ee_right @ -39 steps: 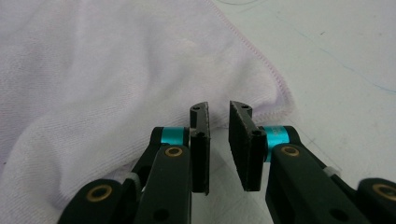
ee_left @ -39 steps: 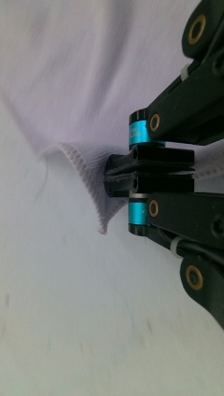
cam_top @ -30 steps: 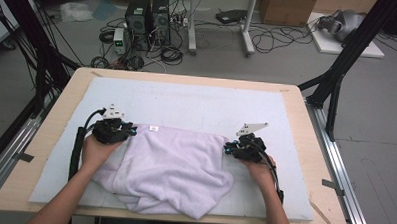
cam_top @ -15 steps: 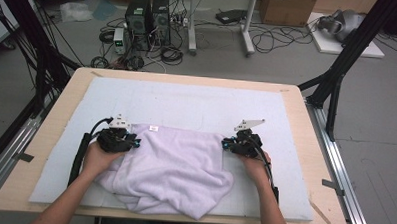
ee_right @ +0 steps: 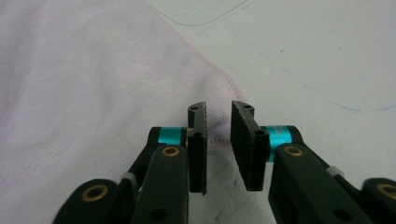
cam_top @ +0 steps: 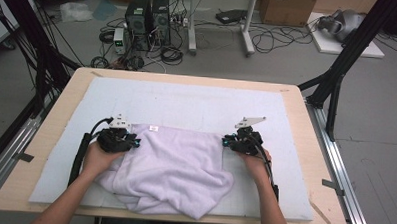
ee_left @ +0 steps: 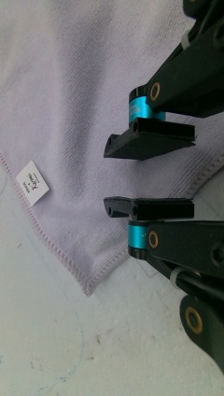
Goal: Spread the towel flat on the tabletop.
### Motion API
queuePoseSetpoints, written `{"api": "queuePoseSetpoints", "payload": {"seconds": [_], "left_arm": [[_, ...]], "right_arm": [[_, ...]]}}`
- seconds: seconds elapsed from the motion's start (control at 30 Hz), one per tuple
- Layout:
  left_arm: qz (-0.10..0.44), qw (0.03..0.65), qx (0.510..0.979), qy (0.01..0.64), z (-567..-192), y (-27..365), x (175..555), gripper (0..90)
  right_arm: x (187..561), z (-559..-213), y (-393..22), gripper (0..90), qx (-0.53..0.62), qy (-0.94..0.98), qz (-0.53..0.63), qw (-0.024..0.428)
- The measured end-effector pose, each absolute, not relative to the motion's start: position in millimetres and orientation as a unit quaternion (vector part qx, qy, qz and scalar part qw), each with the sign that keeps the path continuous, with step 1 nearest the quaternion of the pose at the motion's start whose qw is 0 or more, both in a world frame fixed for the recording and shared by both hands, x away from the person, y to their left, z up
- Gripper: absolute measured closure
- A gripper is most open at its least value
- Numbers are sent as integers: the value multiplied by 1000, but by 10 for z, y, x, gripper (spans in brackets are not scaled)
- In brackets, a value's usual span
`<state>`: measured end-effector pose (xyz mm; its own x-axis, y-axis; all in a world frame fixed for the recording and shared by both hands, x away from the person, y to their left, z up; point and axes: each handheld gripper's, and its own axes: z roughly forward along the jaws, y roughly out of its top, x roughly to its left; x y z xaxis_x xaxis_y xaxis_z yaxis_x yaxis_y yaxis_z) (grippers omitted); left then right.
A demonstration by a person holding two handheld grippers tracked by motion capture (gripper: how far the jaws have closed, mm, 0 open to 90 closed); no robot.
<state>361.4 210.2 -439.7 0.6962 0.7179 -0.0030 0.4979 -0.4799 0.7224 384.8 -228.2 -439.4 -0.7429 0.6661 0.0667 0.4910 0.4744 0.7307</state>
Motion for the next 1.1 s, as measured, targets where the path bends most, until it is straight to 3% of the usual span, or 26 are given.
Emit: {"api": "queuePoseSetpoints", "payload": {"seconds": [0.07, 0.17, 0.27, 0.37, 0.43, 0.57, 0.67, 0.93, 1.0, 1.1], "left_arm": [[152, 362, 847, 359, -4397, 2101, 3614, 688], [151, 363, 846, 359, -4397, 2103, 3617, 688], [153, 363, 846, 359, -4395, 2105, 3617, 699], [163, 360, 847, 357, -4387, 2114, 3627, 806], [168, 358, 845, 361, -4376, 2127, 3656, 823], [171, 368, 833, 376, -4335, 2172, 3720, 795], [158, 375, 833, 375, -4319, 2187, 3726, 699], [151, 351, 841, 383, -4376, 2213, 3735, 559], [152, 352, 842, 380, -4387, 2201, 3740, 565], [154, 353, 845, 371, -4385, 2157, 3727, 665]], "right_arm": [[3868, -4428, -2247, 728, 341, 853, 380, 109], [3892, -4429, -2224, 888, 336, 858, 376, 99], [3910, -4398, -2209, 900, 330, 866, 363, 98], [3909, -4322, -2213, 900, 322, 877, 337, 120], [3922, -4250, -2261, 900, 326, 875, 332, 133], [3960, -4041, -2395, 900, 331, 866, 338, 160], [3958, -4016, -2424, 895, 325, 864, 362, 133], [3847, -4288, -2303, 588, 316, 877, 351, 89], [3868, -4325, -2268, 574, 317, 878, 349, 81], [3878, -4359, -2205, 628, 317, 881, 341, 87]]}}
